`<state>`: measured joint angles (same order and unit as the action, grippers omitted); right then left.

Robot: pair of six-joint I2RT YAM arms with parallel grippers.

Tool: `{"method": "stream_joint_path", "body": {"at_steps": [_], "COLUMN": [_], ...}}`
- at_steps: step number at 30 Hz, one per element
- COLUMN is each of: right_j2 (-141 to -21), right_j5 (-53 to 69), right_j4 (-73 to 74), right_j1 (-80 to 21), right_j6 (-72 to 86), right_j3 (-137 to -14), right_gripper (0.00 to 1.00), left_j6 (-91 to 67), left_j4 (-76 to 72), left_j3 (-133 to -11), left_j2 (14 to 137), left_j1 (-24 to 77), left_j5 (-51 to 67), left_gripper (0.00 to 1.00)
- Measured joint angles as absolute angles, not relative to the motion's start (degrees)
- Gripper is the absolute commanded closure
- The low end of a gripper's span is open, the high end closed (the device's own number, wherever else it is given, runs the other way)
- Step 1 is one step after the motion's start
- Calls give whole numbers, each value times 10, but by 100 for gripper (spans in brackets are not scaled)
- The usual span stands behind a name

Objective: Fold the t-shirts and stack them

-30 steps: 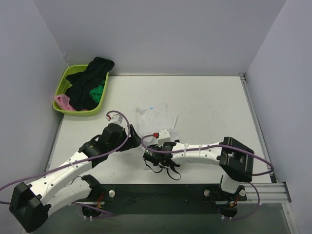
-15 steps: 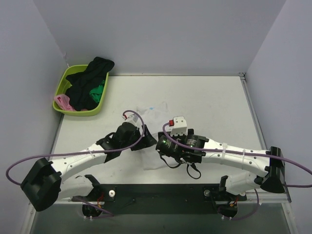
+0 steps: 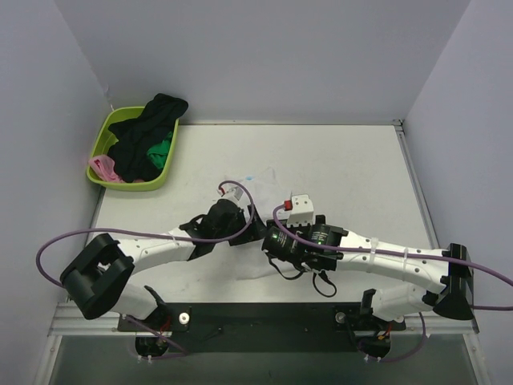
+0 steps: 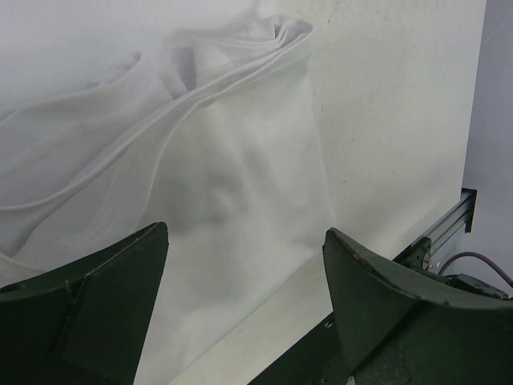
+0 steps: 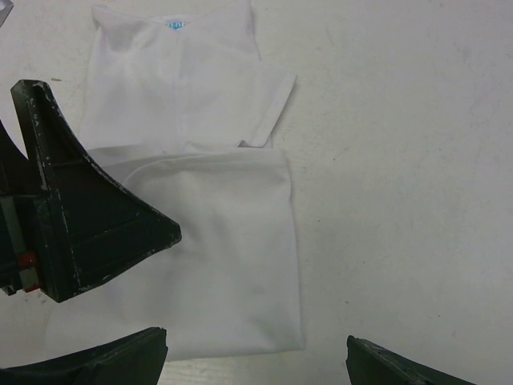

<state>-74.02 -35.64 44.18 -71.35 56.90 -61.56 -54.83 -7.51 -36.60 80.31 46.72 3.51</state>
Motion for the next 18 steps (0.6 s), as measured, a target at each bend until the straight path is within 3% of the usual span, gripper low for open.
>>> {"method": "stream_joint_path", "body": {"at_steps": [18], "right_j2": [-739], "right_j5": [-359], "right_j4": [444], "right_j1": [-714], "right_j6": [575], "right_j3": [-606], "right_gripper": [5], "left_j6": [-517], "left_j4": [-160], "left_j3": [-371], "left_j2": [880], "left_j1": [368], "left_j5": [77], "left_gripper": [13]}}
